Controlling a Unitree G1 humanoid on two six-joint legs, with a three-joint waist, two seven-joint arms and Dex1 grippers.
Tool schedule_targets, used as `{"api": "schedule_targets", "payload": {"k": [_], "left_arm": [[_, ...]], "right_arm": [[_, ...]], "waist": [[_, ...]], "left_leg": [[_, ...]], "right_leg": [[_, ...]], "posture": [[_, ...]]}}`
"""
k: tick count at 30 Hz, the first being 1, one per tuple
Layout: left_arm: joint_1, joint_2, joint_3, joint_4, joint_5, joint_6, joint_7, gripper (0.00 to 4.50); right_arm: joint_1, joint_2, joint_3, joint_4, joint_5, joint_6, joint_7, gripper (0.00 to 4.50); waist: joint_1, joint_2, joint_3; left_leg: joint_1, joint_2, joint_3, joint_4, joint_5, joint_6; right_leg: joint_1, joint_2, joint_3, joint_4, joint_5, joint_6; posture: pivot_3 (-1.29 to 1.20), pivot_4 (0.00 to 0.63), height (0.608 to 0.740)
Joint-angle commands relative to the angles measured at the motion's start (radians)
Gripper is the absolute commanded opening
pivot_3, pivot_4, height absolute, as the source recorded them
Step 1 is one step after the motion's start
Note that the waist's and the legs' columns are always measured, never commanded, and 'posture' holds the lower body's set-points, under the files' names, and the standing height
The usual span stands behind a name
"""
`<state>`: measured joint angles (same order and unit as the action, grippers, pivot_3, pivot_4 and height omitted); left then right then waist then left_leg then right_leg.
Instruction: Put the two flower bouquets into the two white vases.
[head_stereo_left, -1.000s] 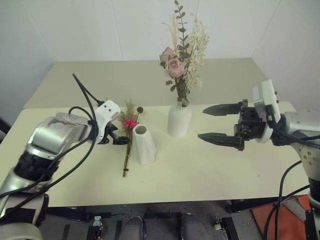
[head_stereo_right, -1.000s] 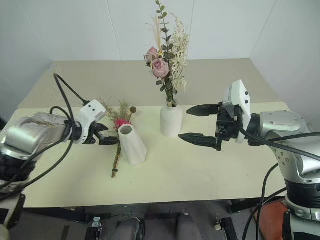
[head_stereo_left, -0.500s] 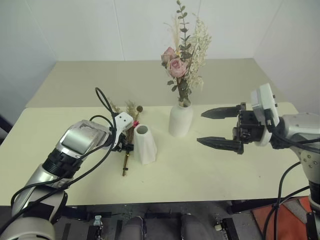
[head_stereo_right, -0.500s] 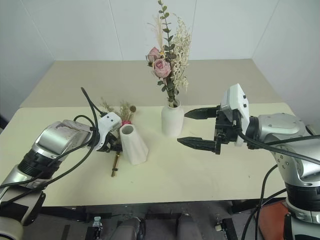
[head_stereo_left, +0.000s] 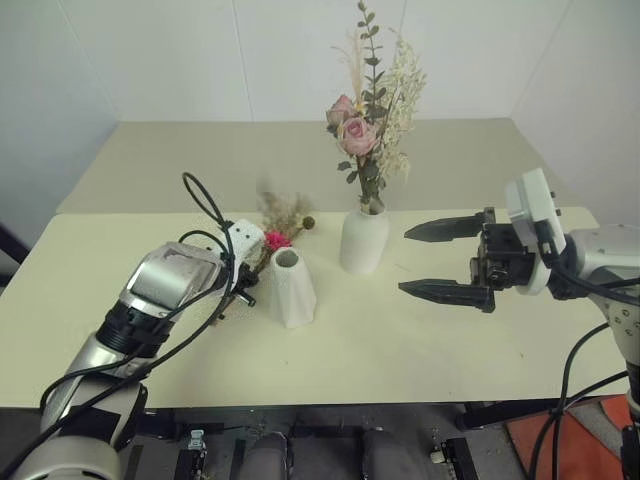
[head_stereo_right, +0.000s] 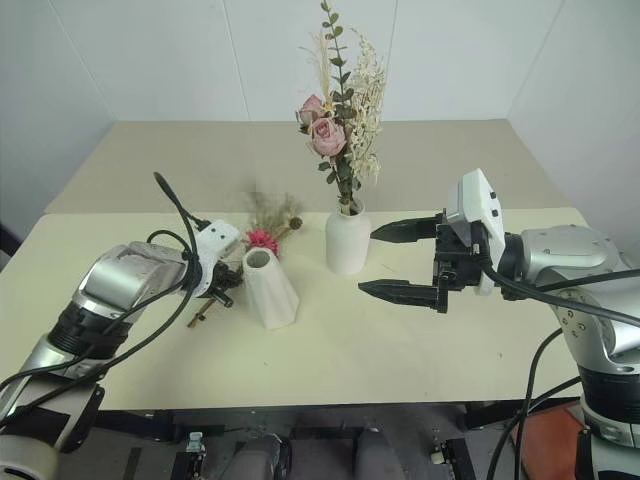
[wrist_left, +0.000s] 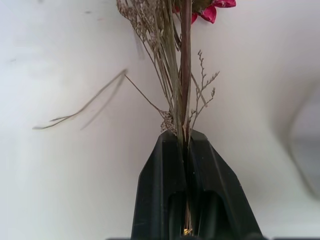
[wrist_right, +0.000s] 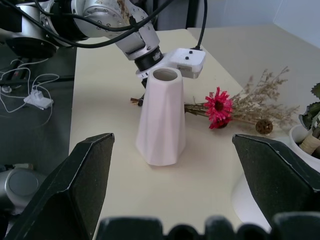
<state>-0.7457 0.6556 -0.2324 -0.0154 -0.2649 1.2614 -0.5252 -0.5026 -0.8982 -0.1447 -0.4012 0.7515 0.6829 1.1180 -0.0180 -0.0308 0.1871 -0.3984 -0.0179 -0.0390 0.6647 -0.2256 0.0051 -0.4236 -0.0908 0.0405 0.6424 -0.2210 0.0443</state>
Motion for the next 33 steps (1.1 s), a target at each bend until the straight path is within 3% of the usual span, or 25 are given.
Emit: {"api": "schedule_targets", "payload": {"k": [1,7,14,18,23,28,33], "left_arm": [[0.02,-0.008,0.164,-0.01,0.028,-0.087,0.083,0.01],[-0.009,-0.116,0.458,0.007,-0.028,-0.302,0.193,0.01],[-0.081,-0.071,0.632,-0.024,-0.317,-0.25,-0.046,0.01],[-0.132,0.007,0.668,0.006,-0.47,-0.198,-0.199,0.01],[-0.176,0.029,0.688,0.03,-0.573,-0.207,-0.262,0.01],[-0.191,0.004,0.659,0.031,-0.633,-0.223,-0.287,0.01],[-0.156,-0.075,0.607,-0.02,-0.619,-0.353,-0.325,0.01]], "right_arm": [[-0.002,-0.013,-0.031,-0.015,0.015,-0.013,0.002,4.5],[0.0,-0.007,-0.029,-0.008,0.011,-0.019,-0.003,4.5],[0.0,0.002,-0.022,0.009,0.0,-0.032,-0.007,4.5],[0.013,0.001,-0.027,0.007,-0.002,-0.039,-0.007,4.5],[0.023,-0.001,-0.037,0.006,-0.001,-0.048,-0.014,4.5],[0.032,0.002,-0.044,0.0,0.0,-0.054,-0.026,4.5],[0.036,0.004,-0.045,-0.004,0.003,-0.057,-0.038,4.5]], "waist": [[0.0,0.0,0.0],[0.009,0.0,0.0],[0.006,0.0,0.0],[0.003,0.0,0.0],[0.003,0.0,0.0],[0.003,0.0,0.0],[0.004,0.0,0.0]], "left_leg": [[0.0,0.0,0.0,0.0,0.0,0.0],[-0.001,-0.001,-0.006,0.002,0.0,0.0],[-0.002,-0.001,-0.006,0.002,0.0,0.0],[-0.002,-0.001,-0.005,0.003,0.0,0.0],[-0.001,-0.001,-0.004,0.003,0.0,0.0],[-0.001,-0.001,-0.003,0.003,0.0,0.0],[-0.001,-0.001,-0.003,0.003,0.0,0.0]], "right_leg": [[0.0,0.0,0.0,0.0,0.0,0.0],[0.0,-0.002,-0.001,-0.001,0.0,0.0],[0.0,-0.002,-0.002,-0.001,0.001,0.0],[0.0,-0.001,-0.002,0.0,0.001,0.0],[0.001,-0.001,-0.002,0.0,0.001,0.0],[0.001,-0.001,-0.002,0.0,0.001,0.0],[0.001,-0.001,-0.002,0.0,0.001,0.0]], "posture": [[0.0,0.15,0.74],[0.0,0.15,0.74],[0.0,0.15,0.74],[0.0,0.15,0.74],[0.0,0.15,0.74],[0.0,0.15,0.74],[0.0,0.15,0.74]]}}
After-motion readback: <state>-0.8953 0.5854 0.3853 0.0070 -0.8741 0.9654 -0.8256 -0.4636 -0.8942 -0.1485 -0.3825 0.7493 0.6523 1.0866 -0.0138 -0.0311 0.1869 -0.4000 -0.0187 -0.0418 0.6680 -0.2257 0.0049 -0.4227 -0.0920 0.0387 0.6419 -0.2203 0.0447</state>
